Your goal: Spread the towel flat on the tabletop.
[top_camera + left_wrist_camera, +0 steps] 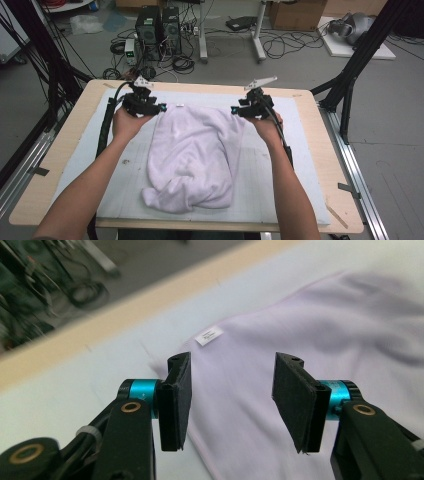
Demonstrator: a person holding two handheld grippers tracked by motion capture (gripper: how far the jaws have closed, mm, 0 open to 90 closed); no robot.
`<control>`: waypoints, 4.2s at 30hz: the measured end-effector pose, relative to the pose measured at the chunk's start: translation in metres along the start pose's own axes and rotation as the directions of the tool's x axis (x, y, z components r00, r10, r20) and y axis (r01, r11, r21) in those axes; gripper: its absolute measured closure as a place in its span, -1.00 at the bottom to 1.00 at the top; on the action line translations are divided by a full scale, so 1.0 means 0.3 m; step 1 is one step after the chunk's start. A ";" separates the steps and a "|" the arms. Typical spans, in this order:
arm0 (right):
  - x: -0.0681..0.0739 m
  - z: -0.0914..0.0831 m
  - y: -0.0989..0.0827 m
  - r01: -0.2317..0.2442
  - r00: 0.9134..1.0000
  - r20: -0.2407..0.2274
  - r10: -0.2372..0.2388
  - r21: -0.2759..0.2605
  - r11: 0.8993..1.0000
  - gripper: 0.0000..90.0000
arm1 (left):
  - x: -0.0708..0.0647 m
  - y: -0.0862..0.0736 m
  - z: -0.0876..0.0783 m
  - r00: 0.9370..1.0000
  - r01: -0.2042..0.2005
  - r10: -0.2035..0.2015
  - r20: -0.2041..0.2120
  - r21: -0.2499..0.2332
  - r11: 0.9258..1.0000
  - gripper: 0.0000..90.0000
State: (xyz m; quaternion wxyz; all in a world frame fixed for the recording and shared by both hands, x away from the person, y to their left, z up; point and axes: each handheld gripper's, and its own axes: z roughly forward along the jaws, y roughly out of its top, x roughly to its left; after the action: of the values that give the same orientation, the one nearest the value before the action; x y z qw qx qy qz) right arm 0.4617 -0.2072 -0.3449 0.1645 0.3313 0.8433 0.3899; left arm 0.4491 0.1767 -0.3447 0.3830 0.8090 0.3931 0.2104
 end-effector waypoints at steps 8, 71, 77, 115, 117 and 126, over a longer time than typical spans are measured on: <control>0.107 -0.040 -0.215 -0.037 0.993 -0.109 0.035 -0.014 0.999 0.08 | -0.090 -0.204 -0.049 0.991 -0.057 0.055 0.118 0.016 0.998 0.07; 0.347 -0.192 -0.307 0.104 0.954 -0.268 -0.131 -0.111 0.988 0.89 | -0.218 -0.346 -0.203 0.971 -0.107 0.114 0.210 -0.045 0.993 0.97; 0.228 -0.059 -0.242 0.039 0.974 -0.224 -0.044 -0.026 0.999 0.88 | -0.150 -0.300 -0.076 0.991 -0.041 0.037 0.131 0.026 0.999 0.97; 0.568 -0.008 -0.419 0.200 0.916 -0.352 -0.192 -0.015 0.980 0.35 | -0.385 -0.497 -0.142 0.913 -0.203 0.175 0.369 0.040 0.978 0.82; 0.568 0.002 -0.419 0.201 0.907 -0.377 -0.187 -0.003 0.980 0.61 | -0.388 -0.490 -0.147 0.916 -0.205 0.180 0.358 0.034 0.978 0.84; 0.588 -0.113 -0.419 0.217 0.869 -0.441 -0.226 -0.072 0.974 0.85 | -0.324 -0.419 -0.281 0.941 -0.132 0.144 0.305 -0.061 0.989 0.86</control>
State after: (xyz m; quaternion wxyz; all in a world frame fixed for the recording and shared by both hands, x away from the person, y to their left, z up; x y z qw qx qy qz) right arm 0.2614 -0.1646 -0.4230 0.0138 0.1326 0.8869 0.4424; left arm 0.2768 0.1876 -0.3951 0.4401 0.8497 0.2665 0.1153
